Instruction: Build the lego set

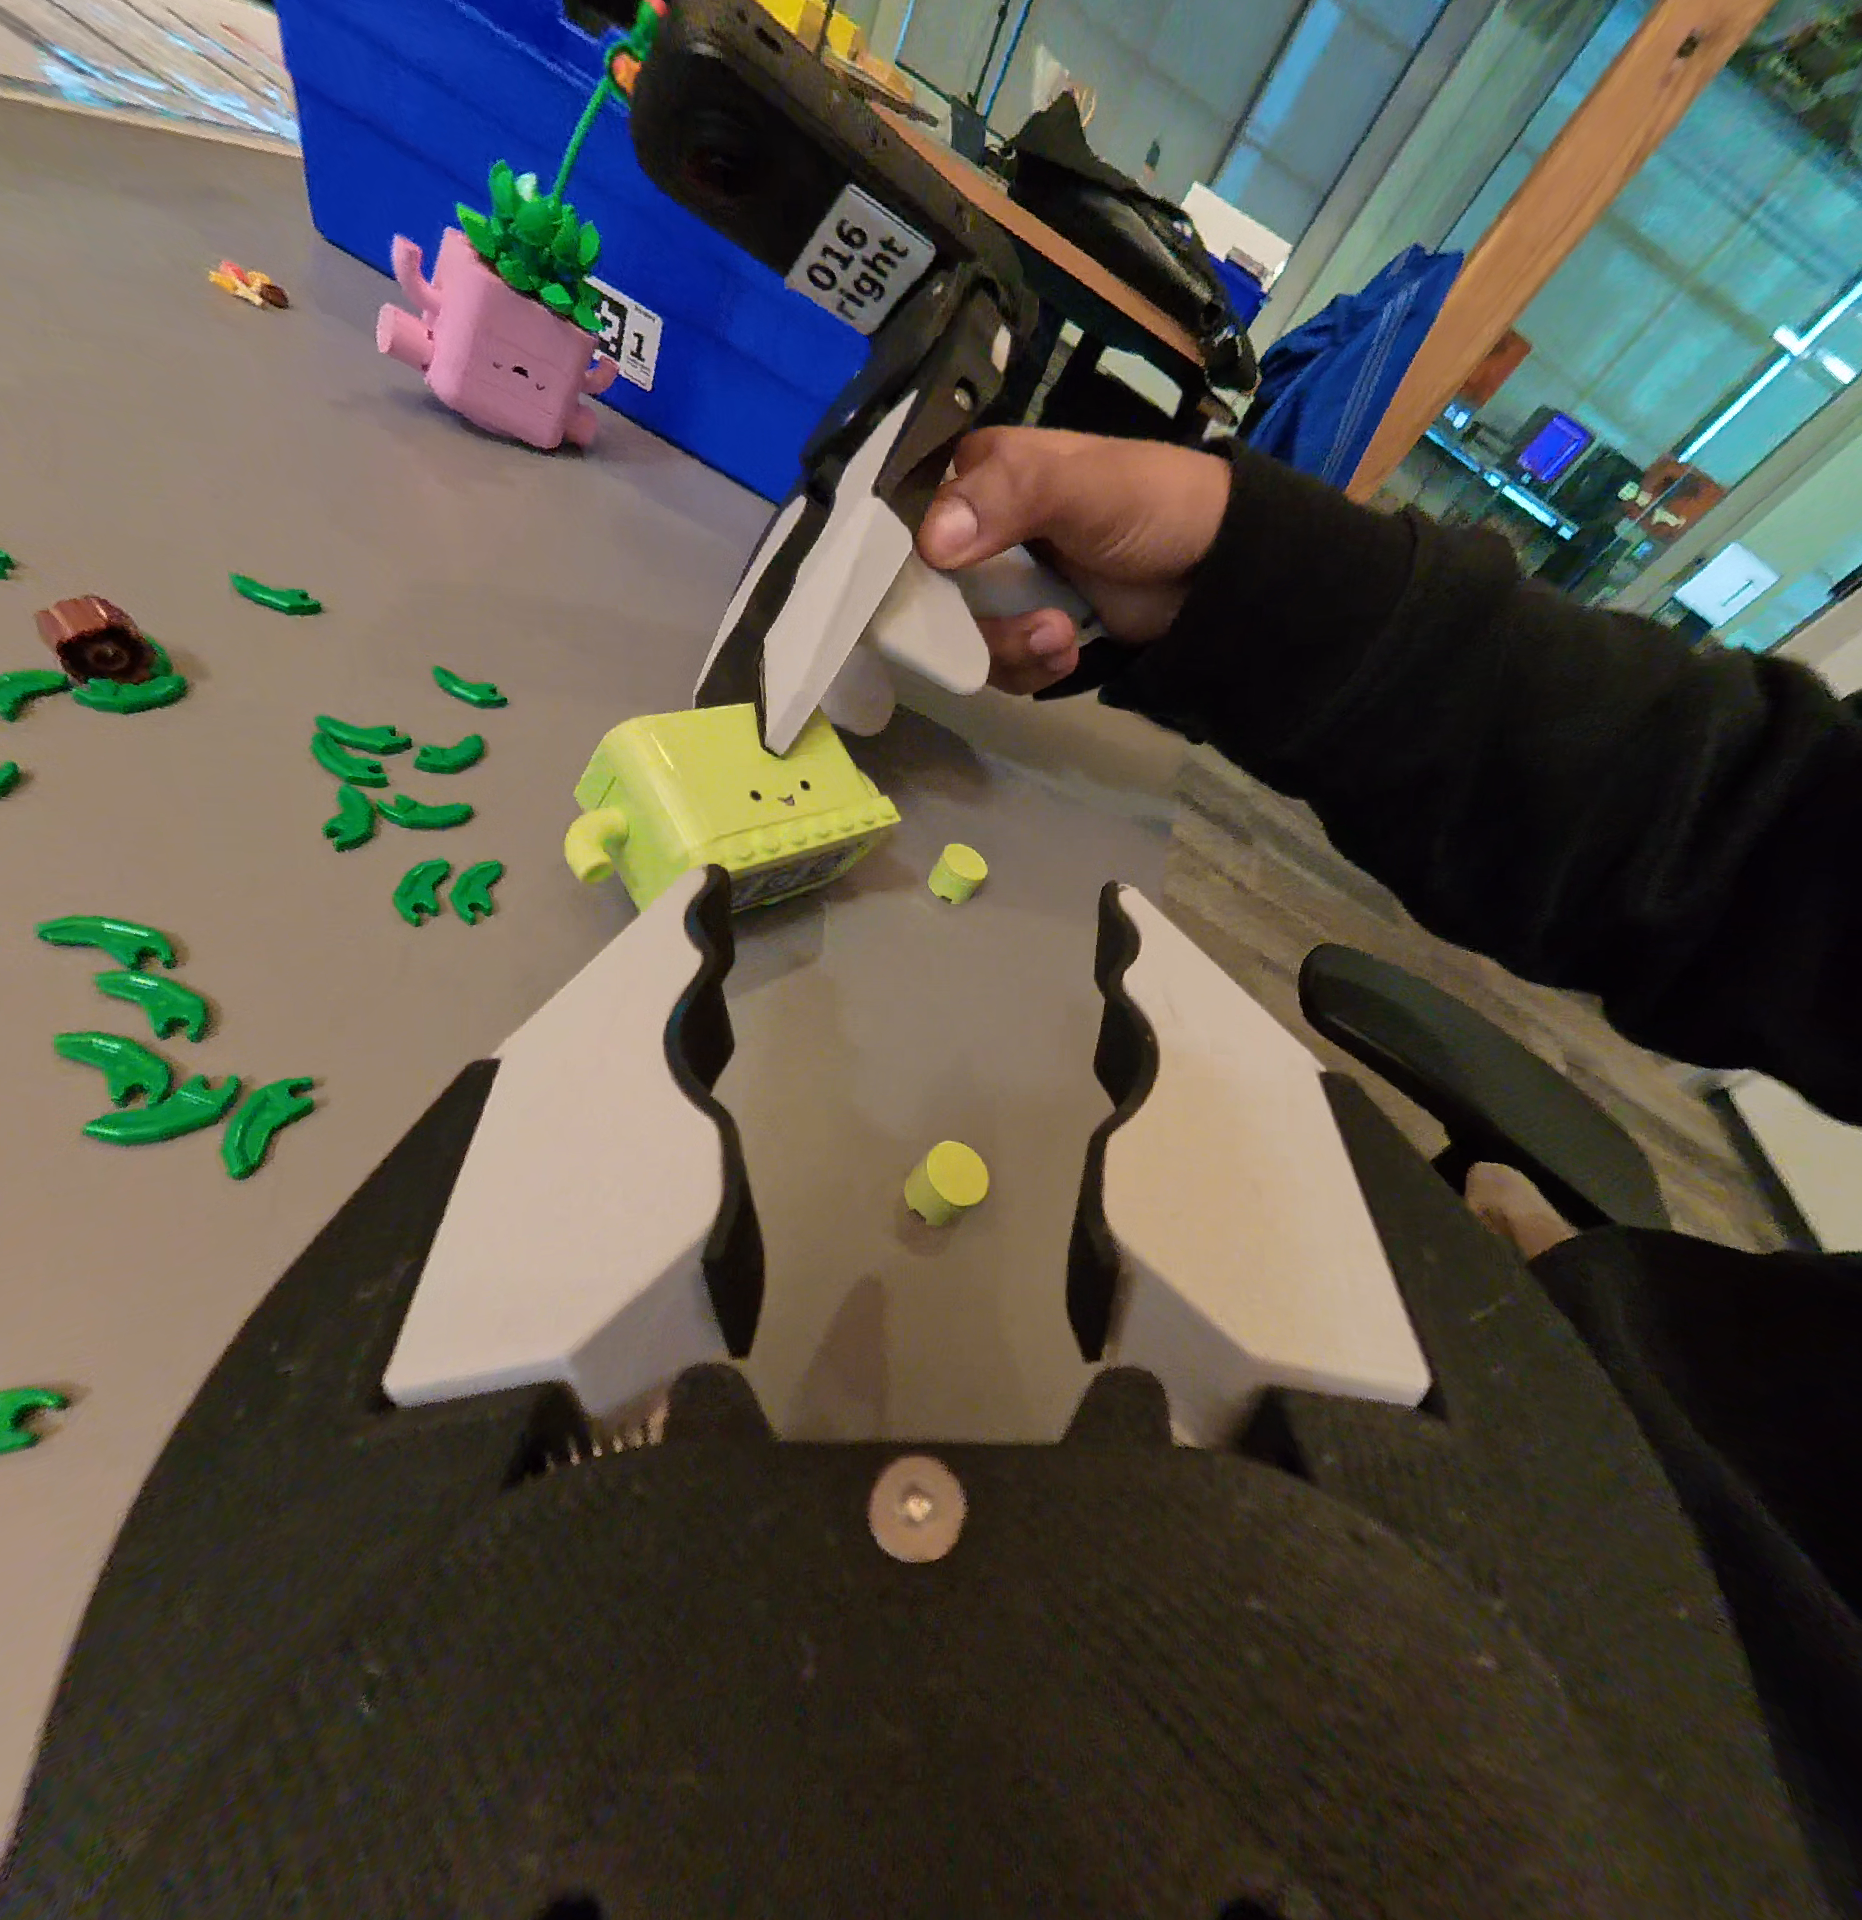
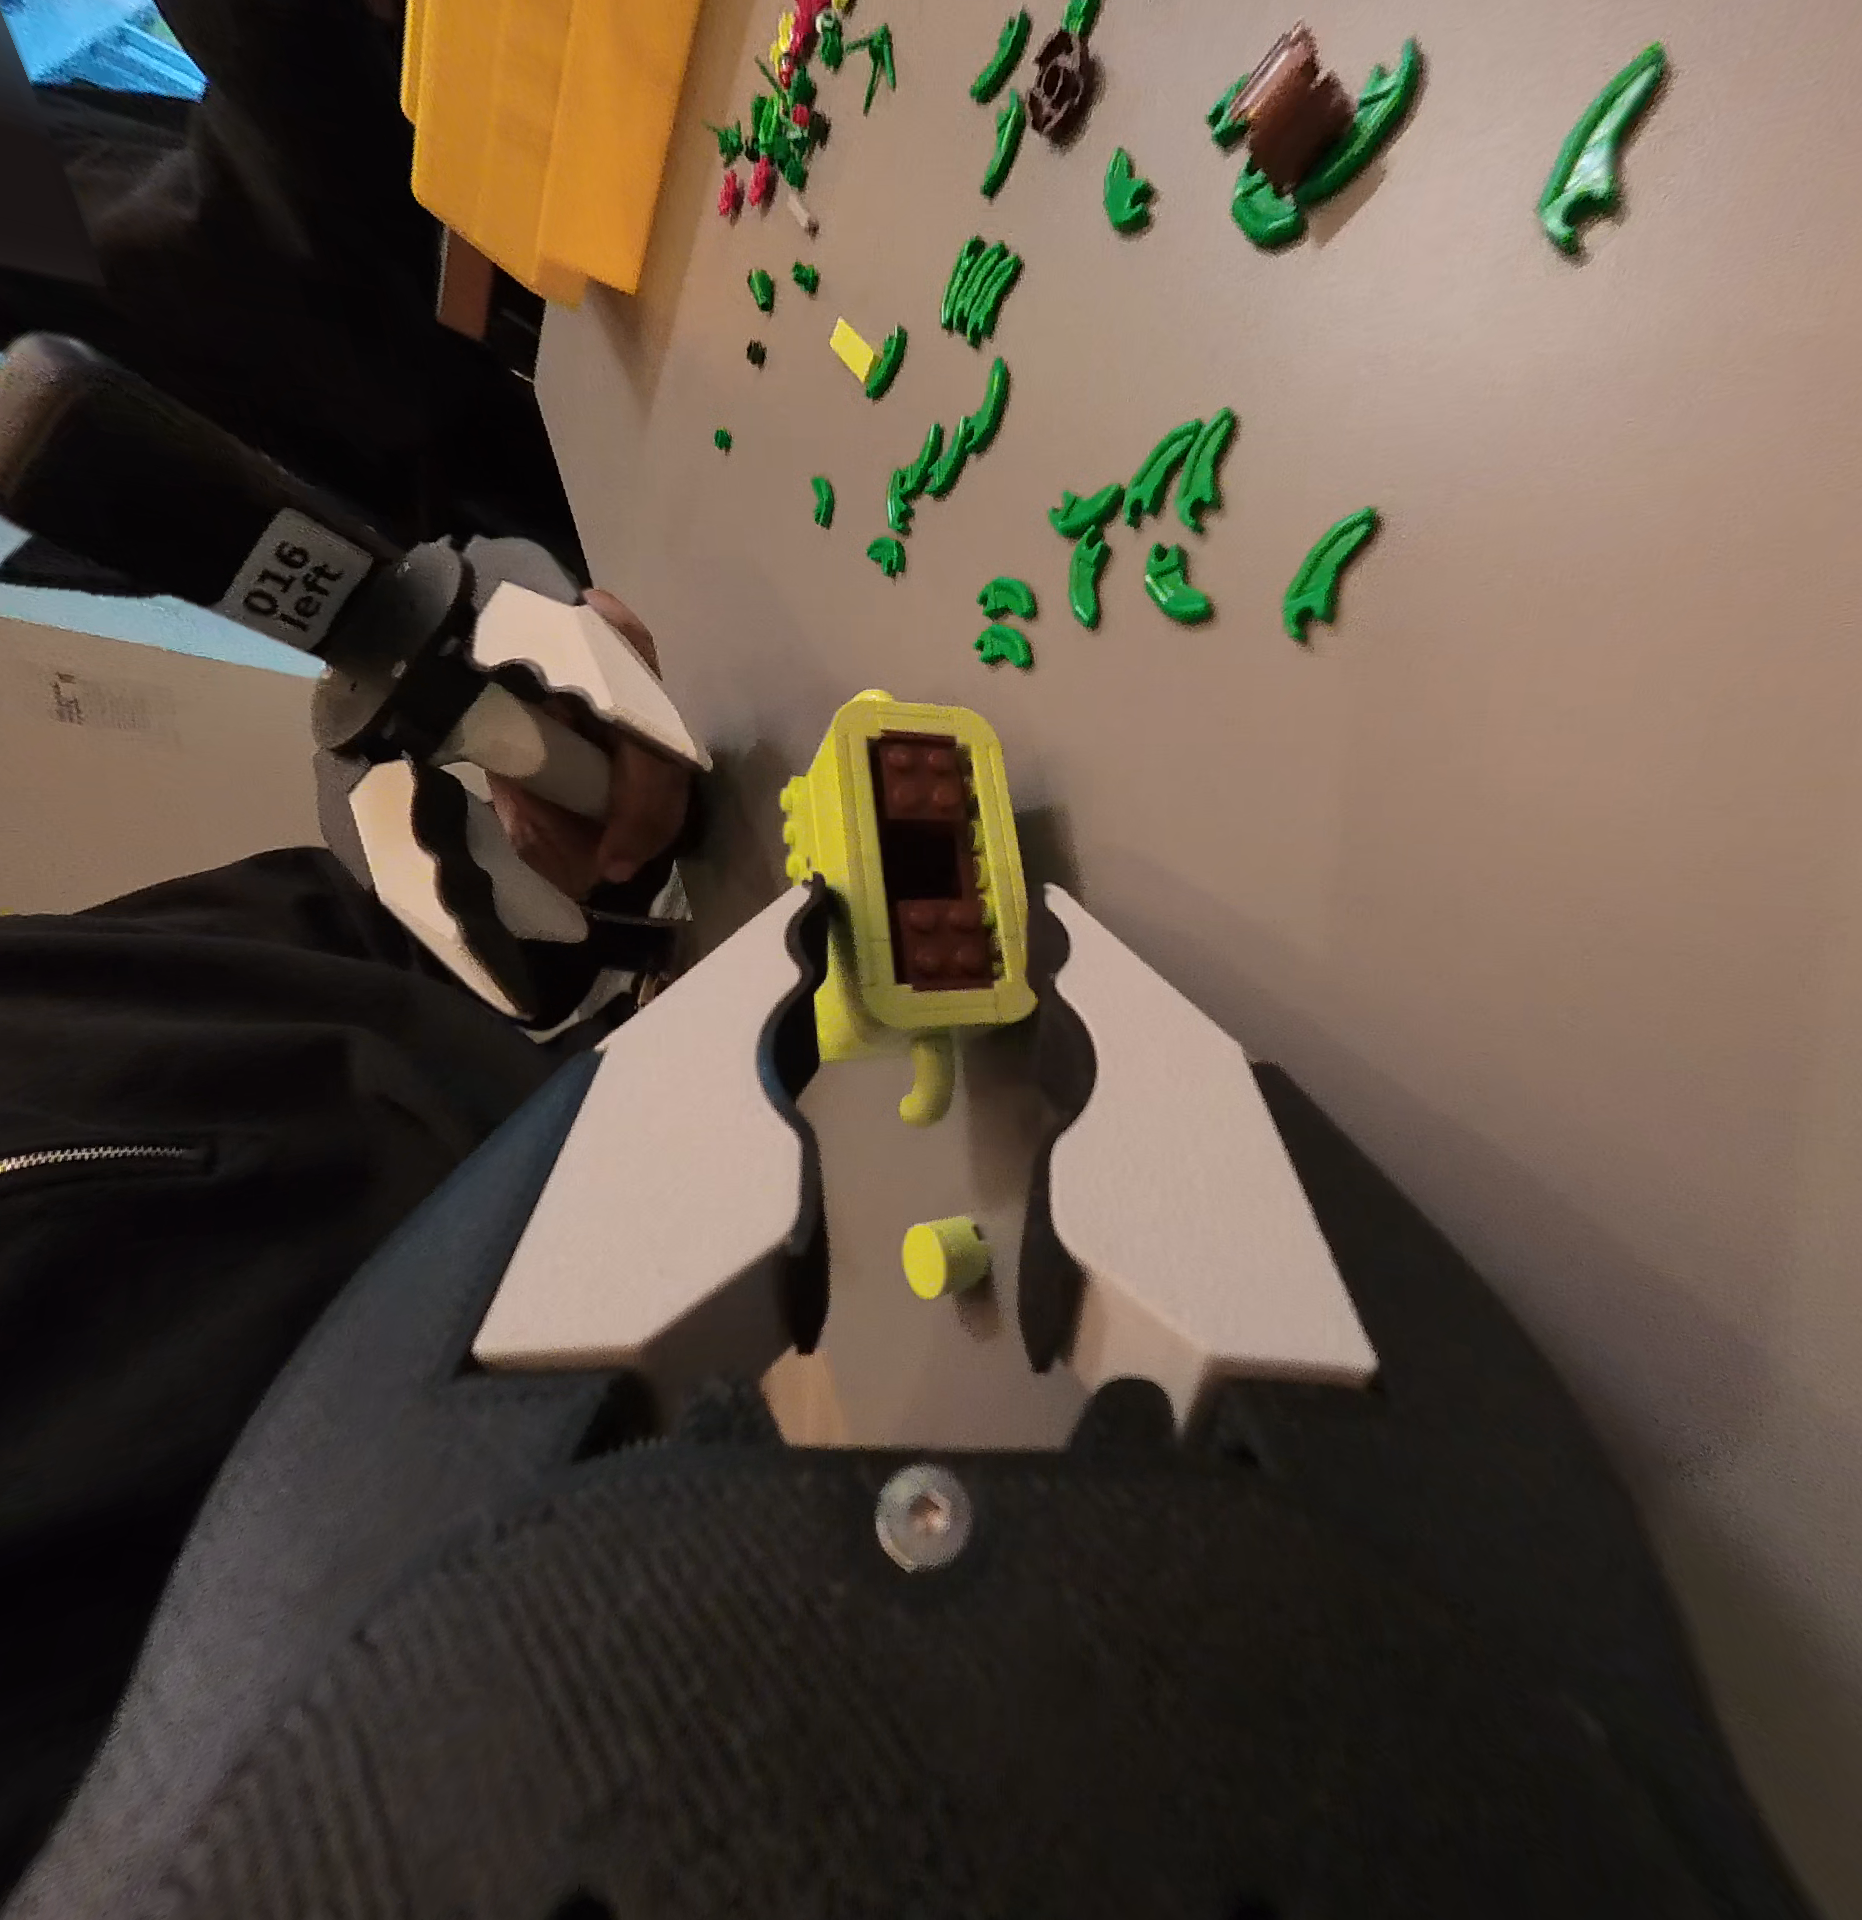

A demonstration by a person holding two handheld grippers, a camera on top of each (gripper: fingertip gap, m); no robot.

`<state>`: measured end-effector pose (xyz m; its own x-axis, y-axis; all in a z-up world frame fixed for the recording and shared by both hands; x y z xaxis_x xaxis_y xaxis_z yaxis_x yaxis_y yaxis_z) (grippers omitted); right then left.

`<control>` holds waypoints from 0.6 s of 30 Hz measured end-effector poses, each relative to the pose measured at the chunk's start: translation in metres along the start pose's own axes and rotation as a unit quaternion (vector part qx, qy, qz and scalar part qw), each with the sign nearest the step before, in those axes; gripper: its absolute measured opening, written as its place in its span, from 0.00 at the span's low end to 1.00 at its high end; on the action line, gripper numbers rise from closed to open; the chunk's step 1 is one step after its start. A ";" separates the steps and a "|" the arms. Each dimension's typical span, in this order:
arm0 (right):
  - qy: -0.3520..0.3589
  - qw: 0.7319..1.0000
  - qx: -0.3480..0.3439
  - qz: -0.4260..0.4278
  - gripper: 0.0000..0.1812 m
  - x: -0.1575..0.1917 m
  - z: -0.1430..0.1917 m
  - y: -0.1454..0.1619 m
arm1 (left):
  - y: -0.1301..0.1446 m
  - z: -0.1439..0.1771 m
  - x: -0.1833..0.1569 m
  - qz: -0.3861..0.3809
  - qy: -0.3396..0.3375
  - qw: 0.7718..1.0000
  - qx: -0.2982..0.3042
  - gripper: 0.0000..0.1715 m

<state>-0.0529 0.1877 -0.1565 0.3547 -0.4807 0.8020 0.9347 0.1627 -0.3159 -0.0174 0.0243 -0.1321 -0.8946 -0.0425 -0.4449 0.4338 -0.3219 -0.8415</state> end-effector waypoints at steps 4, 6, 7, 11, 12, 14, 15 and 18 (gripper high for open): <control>0.028 0.999 -0.021 0.027 0.12 -0.006 0.008 -0.003 | -0.002 0.003 0.003 0.017 0.009 1.000 -0.012 0.40; 0.031 0.998 -0.039 0.043 0.14 -0.002 0.012 -0.004 | -0.002 0.003 0.003 0.016 0.008 1.000 -0.013 0.39; 0.036 0.996 -0.058 0.058 0.15 0.002 0.015 -0.005 | -0.002 0.003 0.002 0.014 0.007 1.000 -0.013 0.39; 0.110 0.971 -0.150 0.153 0.20 0.021 0.033 0.000 | -0.002 0.005 0.000 0.003 0.001 1.000 -0.023 0.39; 0.137 0.960 -0.166 0.178 0.21 0.025 0.036 0.004 | -0.002 0.006 -0.001 0.003 0.001 1.000 -0.027 0.39; 0.195 0.936 -0.193 0.222 0.23 0.031 0.038 0.016 | -0.002 0.009 -0.003 0.002 0.002 0.999 -0.036 0.39; 0.220 0.923 -0.207 0.238 0.23 0.032 0.038 0.022 | -0.002 0.010 -0.003 -0.001 0.001 0.999 -0.042 0.40; 0.235 0.907 -0.244 0.251 0.17 0.034 0.032 0.047 | -0.004 0.015 -0.004 -0.007 -0.009 0.998 -0.063 0.41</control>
<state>0.0039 0.2068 -0.1273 0.5767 -0.7848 0.2270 0.4972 0.1167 -0.8597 -0.0171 0.0114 -0.1225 -0.9021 -0.0566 -0.4279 0.4301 -0.2010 -0.8801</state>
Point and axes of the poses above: each gripper's, where its closed fingertips meet, z back along the fingers, y out of its underside, x = y × z across the jaws, the point moved 6 cm from there along z, back along the fingers, and after that the axes turned 6 degrees about x, right-handed, at the moved point
